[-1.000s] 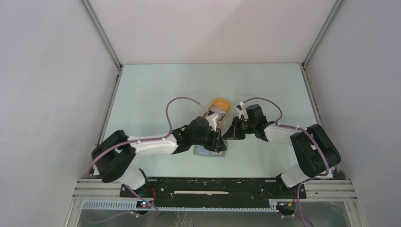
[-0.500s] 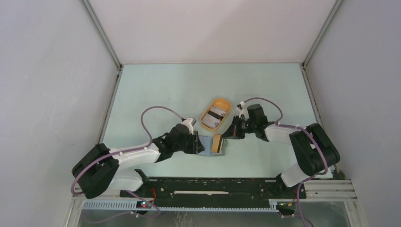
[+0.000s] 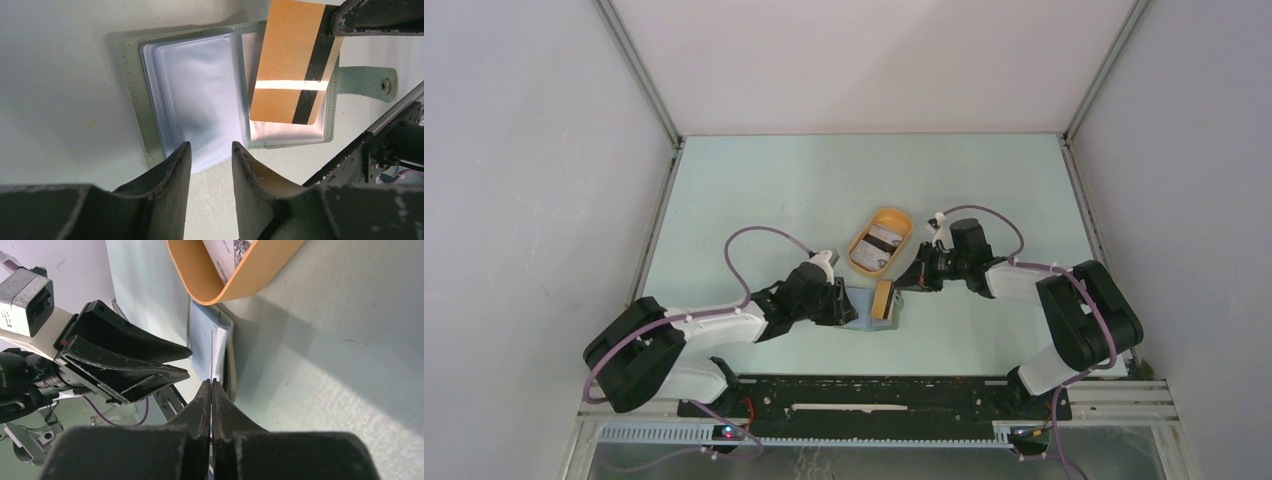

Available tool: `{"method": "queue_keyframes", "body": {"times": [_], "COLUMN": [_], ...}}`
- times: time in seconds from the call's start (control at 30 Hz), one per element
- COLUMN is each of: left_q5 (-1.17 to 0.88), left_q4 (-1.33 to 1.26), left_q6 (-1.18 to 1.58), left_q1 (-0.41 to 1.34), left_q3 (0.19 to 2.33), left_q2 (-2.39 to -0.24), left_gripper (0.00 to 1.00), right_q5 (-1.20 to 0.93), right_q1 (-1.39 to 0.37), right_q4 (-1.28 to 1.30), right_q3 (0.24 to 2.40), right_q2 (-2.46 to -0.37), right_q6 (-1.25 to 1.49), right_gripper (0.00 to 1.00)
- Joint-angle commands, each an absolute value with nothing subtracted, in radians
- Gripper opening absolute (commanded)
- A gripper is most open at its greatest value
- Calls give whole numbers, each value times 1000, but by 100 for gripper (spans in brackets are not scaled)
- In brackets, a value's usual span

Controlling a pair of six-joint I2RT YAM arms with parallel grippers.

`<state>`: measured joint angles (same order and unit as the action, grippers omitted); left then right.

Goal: Put the credit cards into the card holder
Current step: Insert the credit card into the card holder.

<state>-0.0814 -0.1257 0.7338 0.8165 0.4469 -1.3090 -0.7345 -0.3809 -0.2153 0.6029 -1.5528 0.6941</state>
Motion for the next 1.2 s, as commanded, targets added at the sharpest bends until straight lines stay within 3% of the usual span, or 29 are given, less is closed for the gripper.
{"method": "queue_keyframes", "body": {"times": [0.0, 0.53, 0.8, 1.17], "left_q5": [-66, -67, -27, -61], "left_q4": [-138, -145, -94, -126], "left_q6": [742, 766, 793, 847], "left_q1": [811, 807, 790, 779], "left_q3": [450, 435, 403, 336], "left_q2": [-1325, -1320, -1218, -1208], "left_gripper": [41, 42, 51, 54], "right_q5": [-727, -669, -657, -648], "right_q1": [-386, -414, -424, -444], "right_q4": [-261, -247, -244, -252], "right_q3": [601, 612, 612, 612], "right_q2": [-1563, -1605, -1610, -1626], "right_q6": [716, 715, 705, 706], "right_gripper": [0, 0, 0, 0]}}
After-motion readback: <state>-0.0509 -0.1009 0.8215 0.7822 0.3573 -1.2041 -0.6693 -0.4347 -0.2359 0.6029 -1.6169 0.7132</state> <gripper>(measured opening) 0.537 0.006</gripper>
